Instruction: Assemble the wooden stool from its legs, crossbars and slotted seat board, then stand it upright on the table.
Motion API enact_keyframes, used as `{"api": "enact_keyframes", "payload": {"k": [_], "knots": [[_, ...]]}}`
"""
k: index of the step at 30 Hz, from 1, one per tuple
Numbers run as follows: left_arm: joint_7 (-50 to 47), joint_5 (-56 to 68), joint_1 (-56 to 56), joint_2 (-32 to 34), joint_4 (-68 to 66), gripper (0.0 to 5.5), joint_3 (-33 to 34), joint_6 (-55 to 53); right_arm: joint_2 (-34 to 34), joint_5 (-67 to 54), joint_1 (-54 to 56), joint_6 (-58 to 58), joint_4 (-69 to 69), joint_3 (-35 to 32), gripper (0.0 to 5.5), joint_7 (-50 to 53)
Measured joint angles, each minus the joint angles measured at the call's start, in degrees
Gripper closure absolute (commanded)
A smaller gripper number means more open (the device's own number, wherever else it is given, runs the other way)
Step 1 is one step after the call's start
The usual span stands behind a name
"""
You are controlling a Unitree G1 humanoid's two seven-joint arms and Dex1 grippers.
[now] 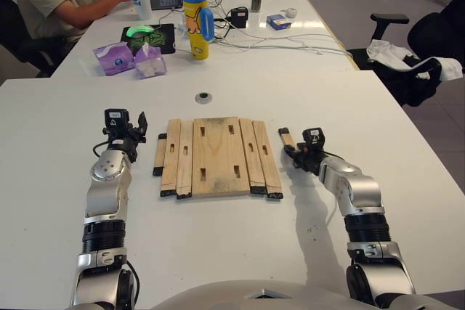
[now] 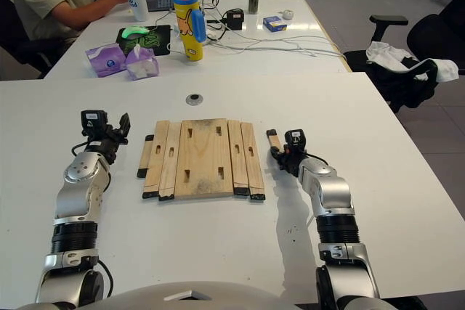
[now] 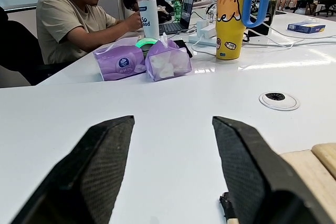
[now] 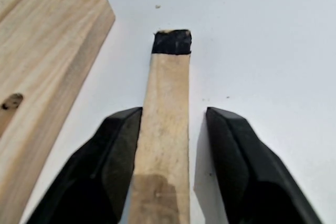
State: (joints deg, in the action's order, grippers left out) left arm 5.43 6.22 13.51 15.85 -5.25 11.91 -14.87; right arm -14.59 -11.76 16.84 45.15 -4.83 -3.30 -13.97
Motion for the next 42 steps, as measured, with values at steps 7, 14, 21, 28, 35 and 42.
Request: {"api": "enact_keyframes", "payload": {"k": [7,14,21,28,35,42], "knots": [[1.1,1.1,1.2,0.0,0.0,2.74,0.0,-0.6,1.3,-0.5,0.1,2.1,1.0,-1.0,4.17,0.6],[9.4,11.9,2.5,-2.8,3.9,2.74,-1.3,-7.6,4.2,-2.3,-0.3,-8.3,2.1,-2.9,4.17,-0.9],[13.4,27.7,6.2,-8.2,7.7,2.74,-0.5,-19.9,4.7,-3.3,0.4,-18.6,7.6,2.1,4.17,-8.7],[13.7,39.9,10.0,-10.3,8.6,2.74,1.6,-29.6,4.7,-3.9,-1.4,-26.9,11.8,7.3,4.17,-15.6],[11.8,46.0,12.6,-12.4,8.2,2.74,2.9,-33.0,4.4,-3.0,-2.7,-32.3,12.7,9.4,4.17,-17.4],[11.0,48.6,13.0,-12.5,8.4,2.93,3.0,-34.8,4.3,-2.2,-2.8,-34.4,12.7,10.9,4.17,-17.7]]}}
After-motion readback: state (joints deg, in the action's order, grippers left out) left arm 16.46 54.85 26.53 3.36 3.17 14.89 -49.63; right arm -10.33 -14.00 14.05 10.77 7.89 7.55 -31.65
